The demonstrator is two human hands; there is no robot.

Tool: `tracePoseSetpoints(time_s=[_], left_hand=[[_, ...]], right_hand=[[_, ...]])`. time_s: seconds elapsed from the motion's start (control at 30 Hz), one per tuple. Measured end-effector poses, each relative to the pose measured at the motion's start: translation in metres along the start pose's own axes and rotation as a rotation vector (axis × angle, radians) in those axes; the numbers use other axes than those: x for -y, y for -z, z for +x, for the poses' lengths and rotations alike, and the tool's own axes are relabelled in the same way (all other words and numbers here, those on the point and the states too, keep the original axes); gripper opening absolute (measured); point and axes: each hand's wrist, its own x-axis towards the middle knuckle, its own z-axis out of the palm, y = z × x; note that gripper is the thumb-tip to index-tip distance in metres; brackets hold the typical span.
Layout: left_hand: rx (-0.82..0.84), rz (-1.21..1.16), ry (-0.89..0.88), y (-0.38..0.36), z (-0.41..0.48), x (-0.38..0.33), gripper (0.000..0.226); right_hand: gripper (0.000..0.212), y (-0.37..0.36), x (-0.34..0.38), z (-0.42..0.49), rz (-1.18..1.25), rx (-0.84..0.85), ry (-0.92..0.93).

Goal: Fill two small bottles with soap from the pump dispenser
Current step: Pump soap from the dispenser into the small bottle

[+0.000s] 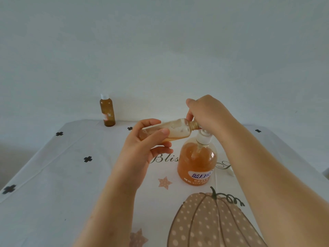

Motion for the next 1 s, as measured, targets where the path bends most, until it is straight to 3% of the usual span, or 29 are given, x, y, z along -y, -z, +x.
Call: tracePoseSetpoints(time_s=[0.63,0.77,1.0], left_hand=[[-0.018,0.017,0.023,0.001,0.000,-0.003,0.052],[-0.025,0.038,-0.009,0.000,-0.001,-0.002,0.041],[-0.042,0.044,-0.048,0.001,-0.002,-0.004,0.041]], right_hand=[[0.046,-0.005,-0.002,-0.001,0.020,-0.025,-0.022],[0.043,0.004,0.003,-0.001,0.007,-0.028,-0.022],[0.042,0.002,0.006,0.001,0.004,0.028,-0.038]])
